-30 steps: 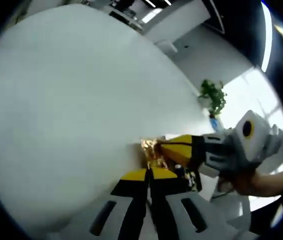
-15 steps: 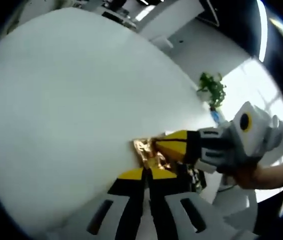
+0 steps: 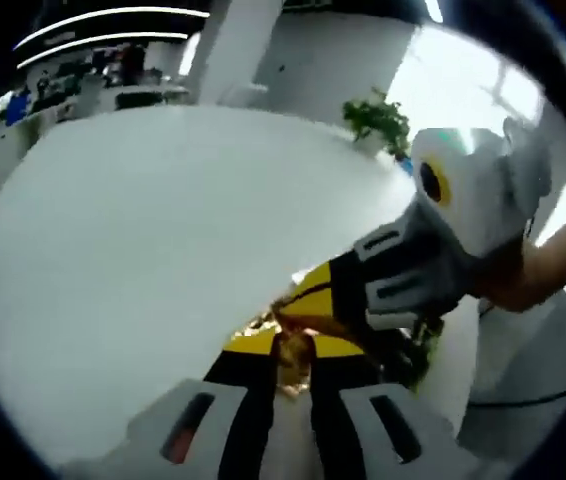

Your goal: Arrange the skincare products in the storage area until every visible bottle or jar stands upright without overlapping.

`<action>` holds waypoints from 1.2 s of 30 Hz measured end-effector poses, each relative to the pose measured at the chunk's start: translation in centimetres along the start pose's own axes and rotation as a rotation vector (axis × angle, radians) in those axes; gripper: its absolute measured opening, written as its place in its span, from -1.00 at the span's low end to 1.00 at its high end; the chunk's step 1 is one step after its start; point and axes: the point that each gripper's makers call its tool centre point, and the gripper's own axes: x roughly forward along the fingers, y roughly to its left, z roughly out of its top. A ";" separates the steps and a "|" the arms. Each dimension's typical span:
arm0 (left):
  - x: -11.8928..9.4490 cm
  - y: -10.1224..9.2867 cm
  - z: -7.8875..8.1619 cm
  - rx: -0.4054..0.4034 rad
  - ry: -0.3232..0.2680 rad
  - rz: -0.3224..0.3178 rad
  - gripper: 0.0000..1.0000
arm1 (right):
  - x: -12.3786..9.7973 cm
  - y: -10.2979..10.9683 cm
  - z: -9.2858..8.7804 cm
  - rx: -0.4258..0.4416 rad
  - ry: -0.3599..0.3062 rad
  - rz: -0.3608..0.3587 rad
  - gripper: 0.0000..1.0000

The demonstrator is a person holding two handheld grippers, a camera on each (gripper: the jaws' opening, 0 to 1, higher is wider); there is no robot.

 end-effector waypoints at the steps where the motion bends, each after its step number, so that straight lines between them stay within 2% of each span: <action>1: 0.3 0.0 -0.2 0.031 0.015 0.011 -0.79 | 0.0 0.0 0.0 0.007 0.002 -0.002 -0.98; 4: 0.8 0.6 -1.4 0.094 0.074 0.055 -0.77 | 0.0 0.1 -0.1 0.015 0.004 -0.007 -0.98; 11: 0.8 0.5 -1.2 0.130 0.066 0.067 -0.73 | 0.0 0.1 -0.1 0.010 0.002 -0.005 -0.98; 14: 0.9 0.5 -1.3 0.142 0.068 0.069 -0.72 | 0.0 0.2 0.0 -0.021 0.002 -0.001 -0.97; 16: 0.9 0.8 -1.3 0.154 0.070 0.077 -0.68 | -0.2 0.3 0.6 -0.050 -0.036 0.011 -0.95; 20: 0.9 0.9 -1.3 0.152 0.071 0.079 -0.64 | -1.4 -0.2 2.2 -0.081 -0.112 -0.009 -0.80; 23: 1.0 0.8 -1.4 0.163 0.070 0.070 -0.66 | -1.9 -0.1 2.9 -0.175 -0.116 -0.021 -0.84; 26: 1.0 0.8 -1.3 0.169 0.070 0.067 -0.66 | -1.9 0.3 2.7 -0.161 -0.108 -0.009 -0.85; 29: 1.0 0.8 -1.3 0.182 0.072 0.062 -0.66 | -1.6 0.4 1.3 -0.139 -0.059 -0.009 -0.87; 36: 1.0 0.9 -1.3 0.205 0.081 0.036 -0.64 | -1.3 0.4 -0.1 -0.118 -0.023 0.000 -0.86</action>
